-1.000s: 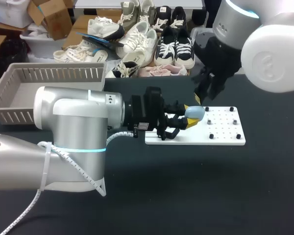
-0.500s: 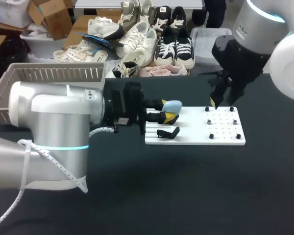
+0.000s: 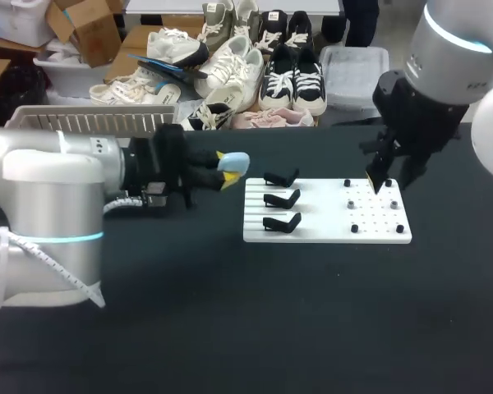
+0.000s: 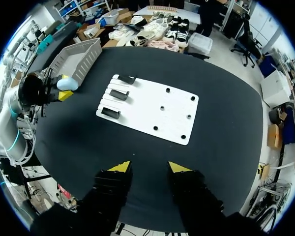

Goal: Pick up each earbud case from the left stands, insert the matching earbuds, close the lid, and place the case in the box.

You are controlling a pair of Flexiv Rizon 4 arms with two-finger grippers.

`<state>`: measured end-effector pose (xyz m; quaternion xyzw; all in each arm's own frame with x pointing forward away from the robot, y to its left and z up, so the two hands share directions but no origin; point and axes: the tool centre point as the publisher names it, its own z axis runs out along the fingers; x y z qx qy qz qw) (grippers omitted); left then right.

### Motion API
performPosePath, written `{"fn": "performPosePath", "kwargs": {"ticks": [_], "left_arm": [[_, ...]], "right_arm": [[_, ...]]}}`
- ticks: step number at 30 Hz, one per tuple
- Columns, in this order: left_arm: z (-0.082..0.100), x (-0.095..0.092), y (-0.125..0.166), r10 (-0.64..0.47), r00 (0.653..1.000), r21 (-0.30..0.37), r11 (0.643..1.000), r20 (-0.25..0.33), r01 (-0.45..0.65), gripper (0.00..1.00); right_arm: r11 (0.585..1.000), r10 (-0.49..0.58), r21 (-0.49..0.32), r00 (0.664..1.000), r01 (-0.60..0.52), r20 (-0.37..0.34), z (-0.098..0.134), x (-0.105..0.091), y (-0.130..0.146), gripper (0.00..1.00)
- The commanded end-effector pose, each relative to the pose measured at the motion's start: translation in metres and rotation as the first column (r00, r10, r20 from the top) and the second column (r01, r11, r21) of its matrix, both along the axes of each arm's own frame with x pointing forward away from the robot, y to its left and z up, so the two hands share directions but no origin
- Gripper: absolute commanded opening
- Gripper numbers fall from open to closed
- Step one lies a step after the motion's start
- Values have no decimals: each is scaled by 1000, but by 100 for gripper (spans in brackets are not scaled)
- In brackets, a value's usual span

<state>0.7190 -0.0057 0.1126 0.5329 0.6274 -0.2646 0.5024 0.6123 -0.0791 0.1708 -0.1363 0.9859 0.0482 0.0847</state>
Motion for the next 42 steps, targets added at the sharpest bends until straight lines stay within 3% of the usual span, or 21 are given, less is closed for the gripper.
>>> {"fn": "performPosePath", "kwargs": {"ticks": [1,16,22,33,39,41,42], "left_arm": [[-6,21,29,-10,1000,-11,1000,-20,9,0],[-9,105,144,93,996,47,995,-14,-92,0],[-26,136,172,105,992,80,992,-63,-100,0],[-70,152,180,107,980,61,993,-168,-98,0],[-78,148,180,87,978,61,995,-191,-77,2],[-77,145,180,80,979,61,996,-189,-70,76],[-76,144,180,78,979,61,996,-188,-68,100]], "right_arm": [[999,-30,-15,1000,30,-4,-2,-4,2,43],[988,-148,-63,987,144,-56,-12,-6,22,43],[983,-171,-87,982,165,-78,-18,-5,33,42],[978,-195,-89,977,188,-89,-23,-9,46,43],[978,-197,-87,976,189,-92,-24,-11,49,42],[978,-195,-86,976,188,-91,-24,-11,50,42],[979,-195,-85,977,187,-91,-24,-11,50,42]]}}
